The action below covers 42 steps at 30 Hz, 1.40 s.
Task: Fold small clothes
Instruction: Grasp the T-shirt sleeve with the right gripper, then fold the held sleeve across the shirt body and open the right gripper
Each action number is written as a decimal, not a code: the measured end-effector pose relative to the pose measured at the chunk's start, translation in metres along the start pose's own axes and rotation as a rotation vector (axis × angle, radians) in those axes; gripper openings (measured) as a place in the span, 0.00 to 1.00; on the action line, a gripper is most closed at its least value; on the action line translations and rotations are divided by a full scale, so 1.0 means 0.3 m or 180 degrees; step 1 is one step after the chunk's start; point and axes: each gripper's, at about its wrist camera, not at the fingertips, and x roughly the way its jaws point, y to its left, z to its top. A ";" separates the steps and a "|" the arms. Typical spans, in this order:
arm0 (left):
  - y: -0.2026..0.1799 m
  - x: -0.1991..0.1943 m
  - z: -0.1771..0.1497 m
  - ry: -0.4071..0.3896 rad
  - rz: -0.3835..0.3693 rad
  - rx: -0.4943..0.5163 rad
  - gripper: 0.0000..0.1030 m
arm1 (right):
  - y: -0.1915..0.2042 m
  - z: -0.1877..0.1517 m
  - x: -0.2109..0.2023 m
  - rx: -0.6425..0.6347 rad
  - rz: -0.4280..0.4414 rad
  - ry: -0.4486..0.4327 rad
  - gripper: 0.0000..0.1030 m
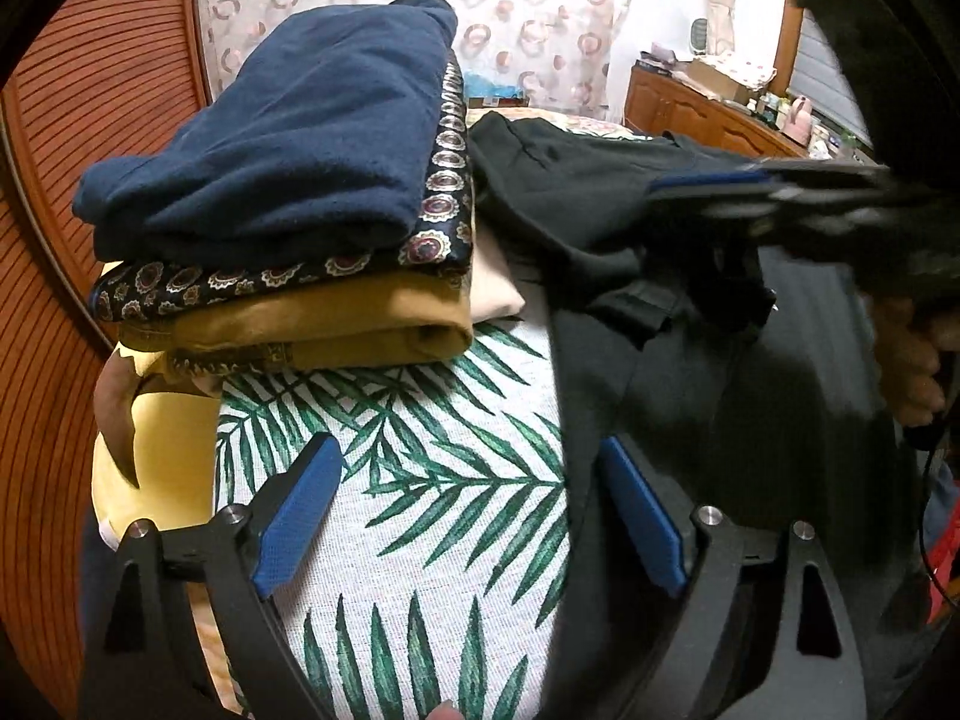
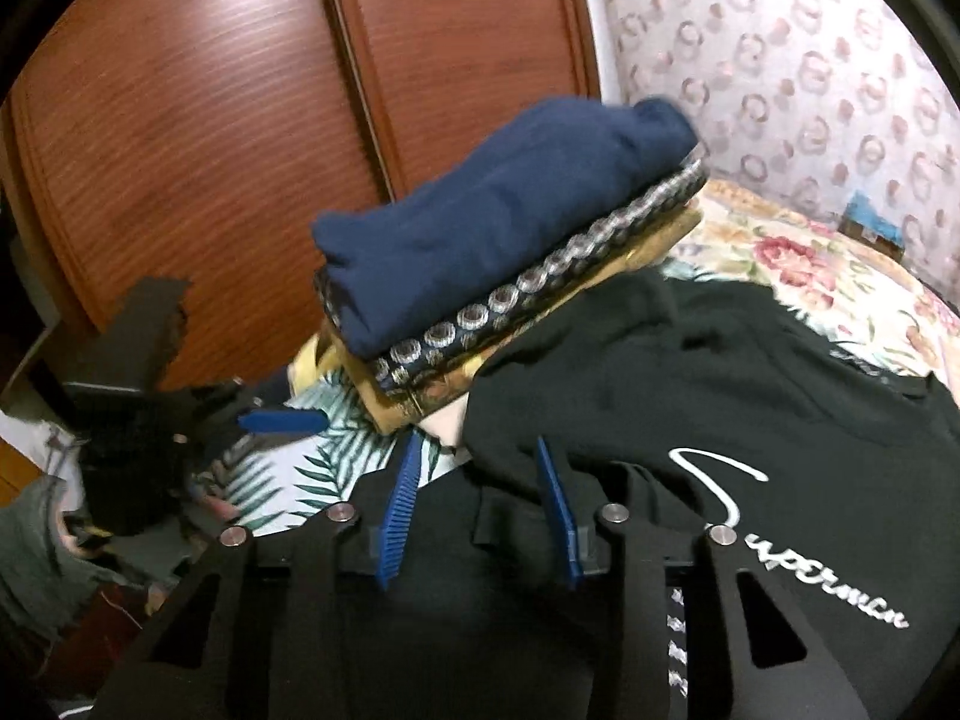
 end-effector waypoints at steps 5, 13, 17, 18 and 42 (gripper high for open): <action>0.000 0.000 0.000 -0.0011 0.0006 -0.0002 0.86 | -0.023 0.004 0.128 -0.0004 -0.0036 0.0242 0.36; 0.001 0.001 0.001 -0.0015 0.0005 -0.0007 0.86 | -0.049 0.032 0.227 -0.0066 -0.0215 0.0490 0.04; 0.002 0.001 0.002 -0.0014 0.0001 -0.0004 0.86 | -0.052 0.083 0.169 -0.0083 -0.0256 0.0291 0.02; 0.001 0.001 0.001 -0.0014 0.0003 -0.0004 0.86 | -0.064 0.101 0.137 -0.0066 -0.0261 0.0208 0.02; 0.002 0.002 0.000 -0.0017 0.0006 -0.0003 0.86 | -0.487 0.055 -0.158 0.0816 -0.1353 -0.0120 0.45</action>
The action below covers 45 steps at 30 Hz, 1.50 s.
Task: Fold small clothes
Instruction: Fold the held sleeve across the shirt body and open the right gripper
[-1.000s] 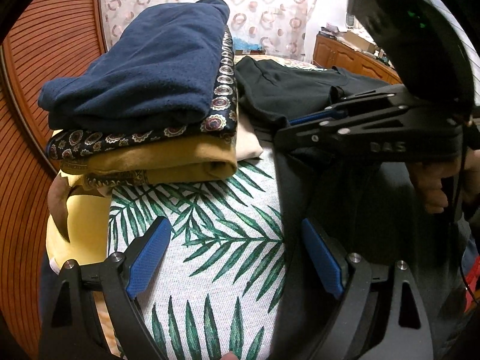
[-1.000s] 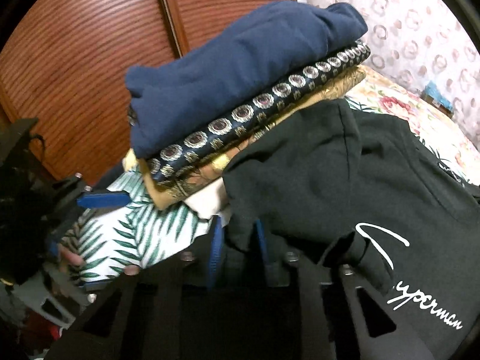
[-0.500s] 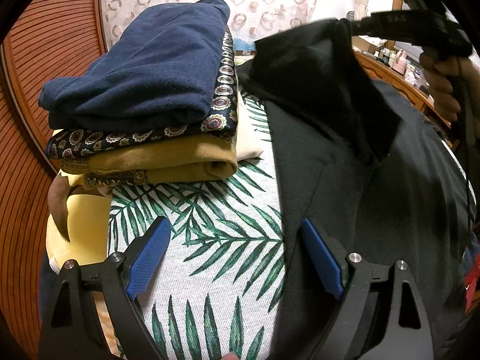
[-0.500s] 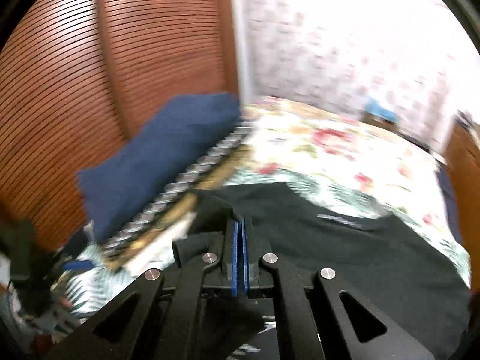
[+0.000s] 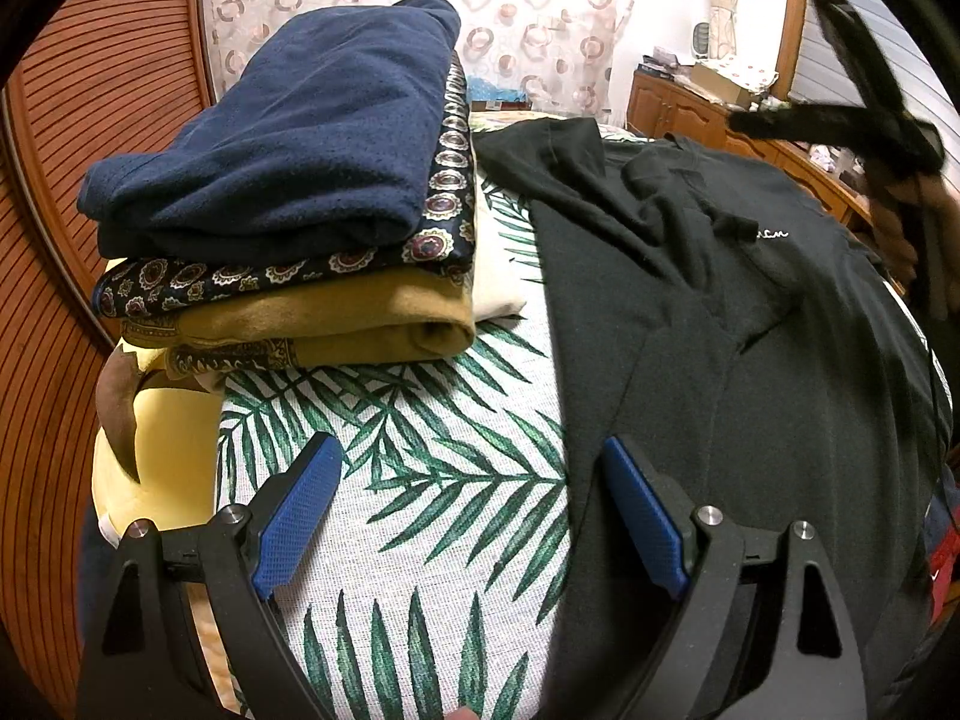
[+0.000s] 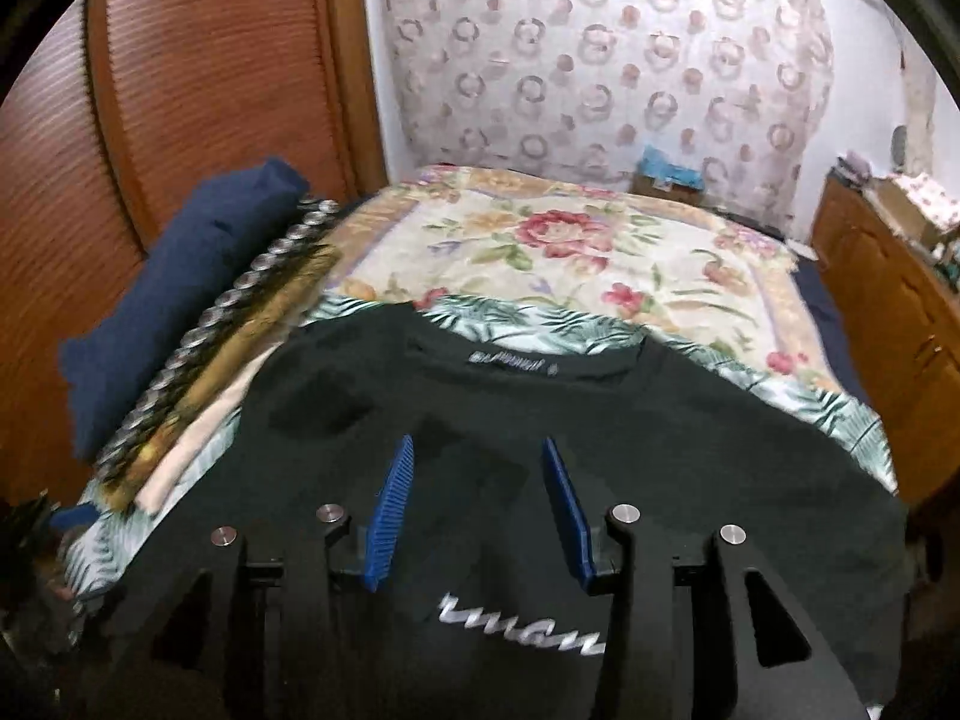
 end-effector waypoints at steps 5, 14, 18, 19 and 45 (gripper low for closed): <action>-0.001 0.000 0.000 -0.0001 0.0002 -0.0001 0.86 | -0.055 -0.108 -0.107 -0.0078 0.0142 -0.0053 0.45; -0.021 -0.076 0.028 -0.0276 0.0011 -0.0087 0.86 | -0.256 -0.280 -0.326 0.0130 -0.0043 -0.0182 0.51; -0.108 -0.139 0.082 -0.0480 -0.0078 0.0029 0.86 | -0.361 -0.365 -0.381 0.0275 -0.0256 -0.0161 0.52; -0.127 -0.142 0.097 -0.0501 -0.0099 0.0053 0.86 | -0.394 -0.394 -0.395 0.0334 -0.0288 -0.0153 0.52; -0.651 0.167 0.188 0.0122 -0.0461 0.0680 0.87 | -0.550 -0.405 -0.415 0.1117 -0.0620 0.0094 0.64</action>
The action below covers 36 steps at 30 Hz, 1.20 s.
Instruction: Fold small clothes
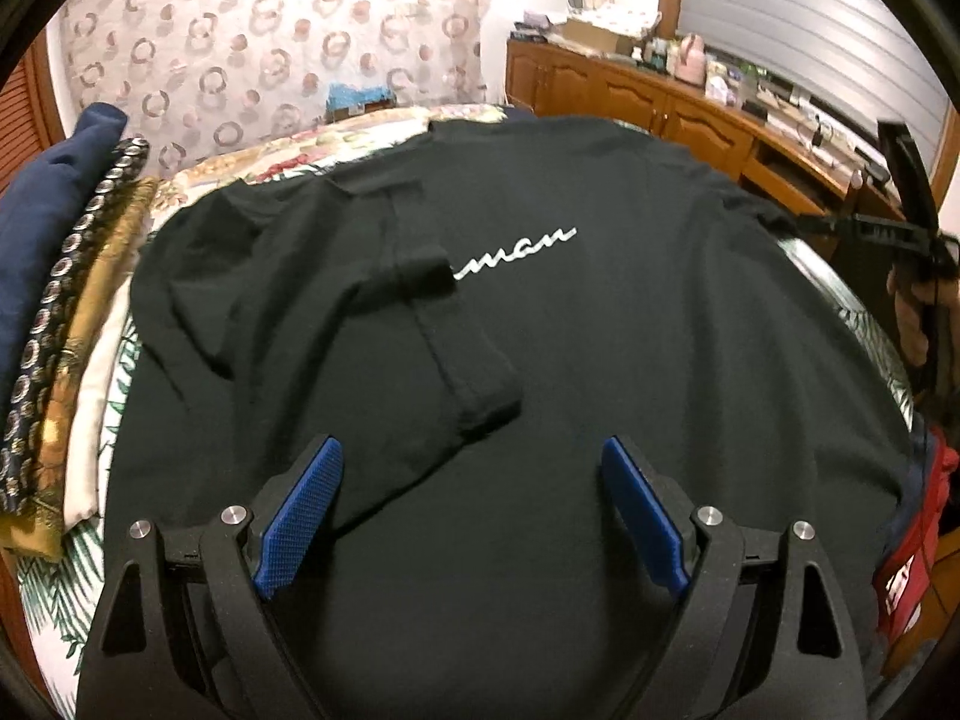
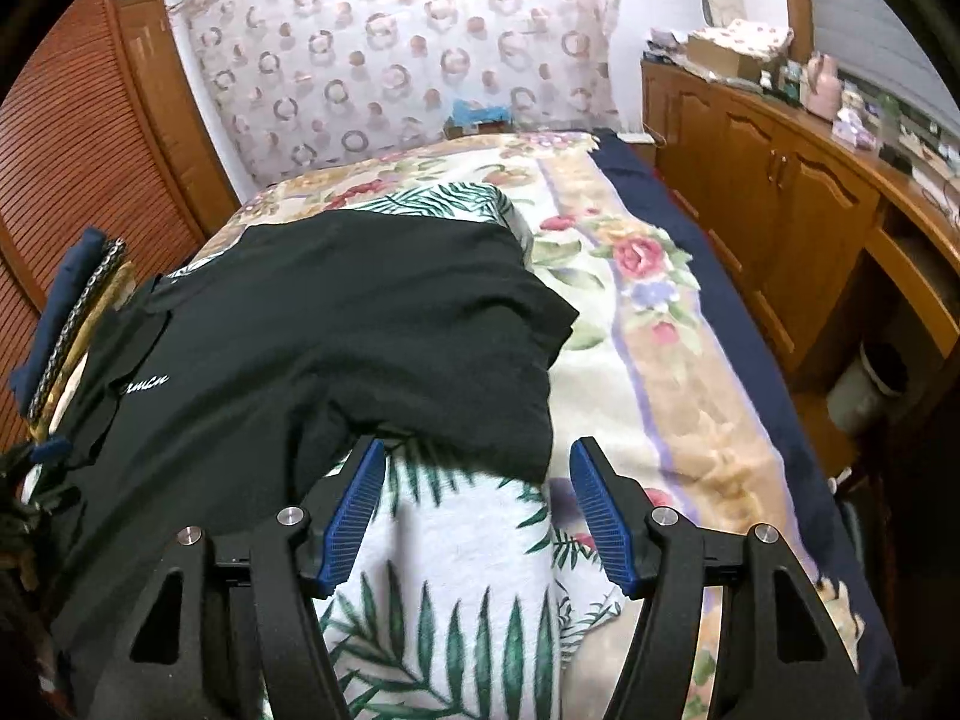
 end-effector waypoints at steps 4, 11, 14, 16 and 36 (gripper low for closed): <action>-0.019 0.012 -0.007 0.0042 0.0061 0.0083 0.87 | -0.006 0.021 0.041 0.0132 0.0099 0.0117 0.64; -0.025 0.017 -0.013 0.0101 0.0027 0.0131 0.99 | -0.017 0.044 0.081 0.0422 0.0268 0.0178 0.64; -0.028 0.029 -0.005 0.0104 0.0023 0.0129 1.00 | -0.026 0.039 0.097 0.0502 0.0307 0.0221 0.64; -0.028 0.029 -0.005 0.0104 0.0026 0.0131 1.00 | -0.031 0.040 0.100 0.0538 0.0347 0.0242 0.55; -0.022 0.026 -0.002 0.0077 -0.0018 0.0090 1.00 | 0.329 0.098 -0.175 -0.0779 0.0054 -0.0782 0.10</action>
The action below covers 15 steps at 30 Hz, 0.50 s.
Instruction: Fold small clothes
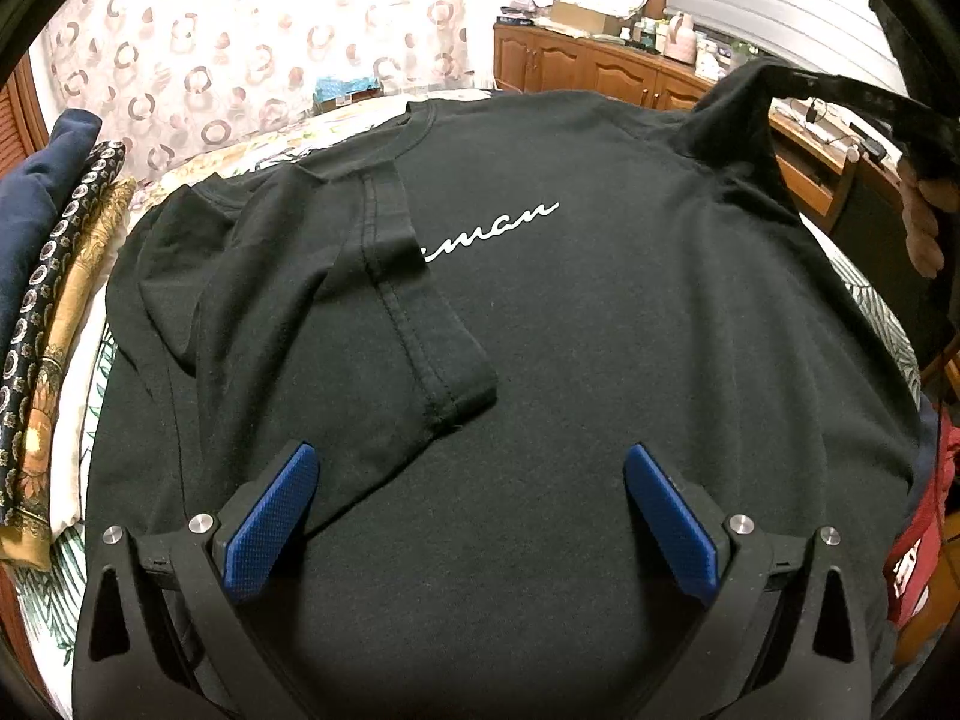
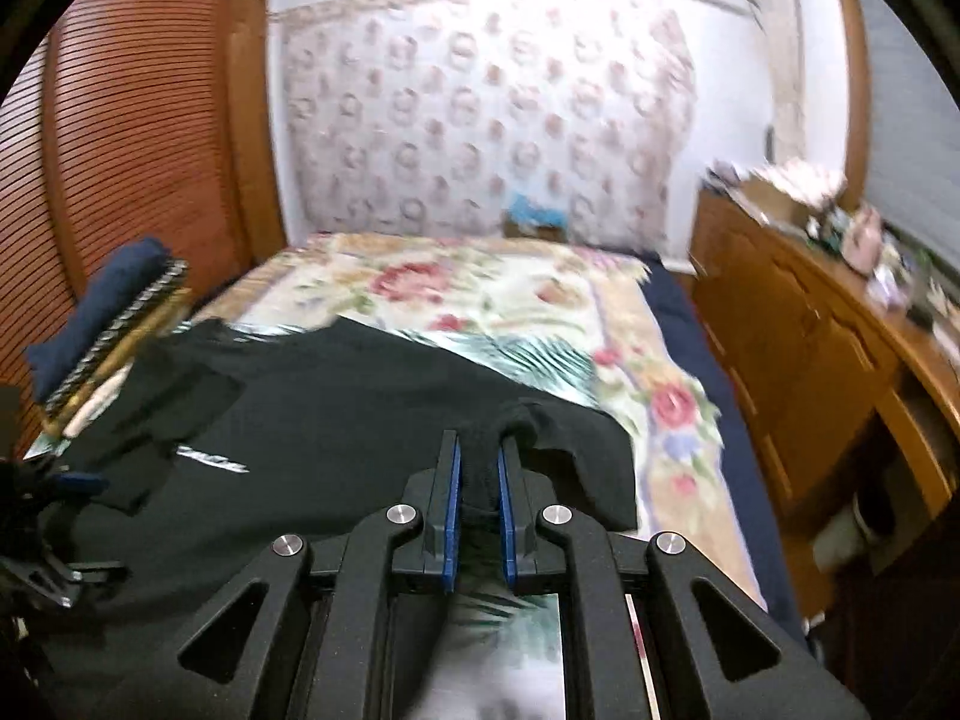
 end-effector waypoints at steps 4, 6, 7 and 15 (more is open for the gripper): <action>-0.005 -0.062 0.000 -0.0292 0.0030 -0.0077 1.00 | 0.089 -0.042 -0.030 -0.0079 0.0340 0.0023 0.10; -0.014 -0.120 0.000 -0.0508 0.0028 -0.0061 1.00 | 0.115 -0.087 -0.024 -0.0121 0.0448 0.0161 0.10; -0.018 -0.143 0.002 -0.0571 0.0025 -0.0054 1.00 | 0.116 -0.110 -0.018 -0.0102 0.0505 0.0250 0.10; -0.033 -0.322 0.012 -0.0994 -0.0187 -0.0213 1.00 | 0.027 -0.219 -0.066 0.0100 0.0602 0.0486 0.40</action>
